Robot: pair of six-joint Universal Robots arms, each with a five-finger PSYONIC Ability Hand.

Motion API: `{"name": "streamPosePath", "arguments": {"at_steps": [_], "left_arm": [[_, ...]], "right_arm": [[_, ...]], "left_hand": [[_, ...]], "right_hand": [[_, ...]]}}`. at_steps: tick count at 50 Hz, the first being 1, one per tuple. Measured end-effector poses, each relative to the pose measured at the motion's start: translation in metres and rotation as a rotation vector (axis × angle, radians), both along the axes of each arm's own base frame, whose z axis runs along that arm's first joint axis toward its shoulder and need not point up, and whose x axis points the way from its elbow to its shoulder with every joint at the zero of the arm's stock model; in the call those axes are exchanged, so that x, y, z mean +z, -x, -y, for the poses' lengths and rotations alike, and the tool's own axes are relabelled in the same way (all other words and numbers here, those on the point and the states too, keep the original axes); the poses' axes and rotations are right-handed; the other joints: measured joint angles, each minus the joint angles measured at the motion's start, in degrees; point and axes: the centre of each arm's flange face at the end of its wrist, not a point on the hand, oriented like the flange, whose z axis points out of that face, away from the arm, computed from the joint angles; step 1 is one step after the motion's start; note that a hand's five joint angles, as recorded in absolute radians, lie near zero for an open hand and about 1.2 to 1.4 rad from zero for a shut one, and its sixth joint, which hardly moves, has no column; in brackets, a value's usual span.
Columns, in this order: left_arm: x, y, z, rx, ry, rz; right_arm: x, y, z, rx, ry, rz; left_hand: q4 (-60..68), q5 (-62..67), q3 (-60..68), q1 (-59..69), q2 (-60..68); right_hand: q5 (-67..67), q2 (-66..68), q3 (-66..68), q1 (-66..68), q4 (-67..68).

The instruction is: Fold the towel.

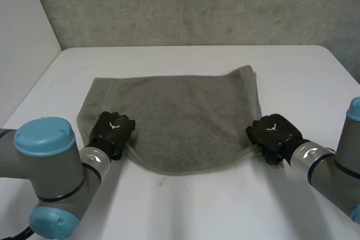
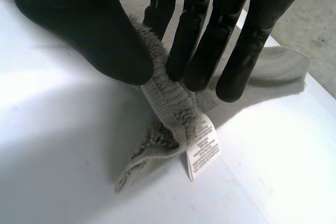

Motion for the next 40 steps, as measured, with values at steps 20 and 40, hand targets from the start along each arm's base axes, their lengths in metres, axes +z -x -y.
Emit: {"name": "streamPosePath", "arguments": {"at_steps": [20,40], "left_arm": [[0.016,-0.013,0.007,0.046,0.04,-0.027],[0.017,-0.015,0.008,0.058,0.032,-0.05]], "right_arm": [[0.012,0.061,0.007,-0.403,-0.305,0.392],[0.001,0.07,0.018,-0.451,-0.281,0.484]], "left_hand": [[0.0,0.0,0.0,0.0,0.0],[0.0,0.0,0.0,0.0,0.0]], "right_hand": [[-38.3,-37.6,-38.7,-28.4,-39.3],[-37.3,-36.9,-38.0,-28.1,-38.5]]}}
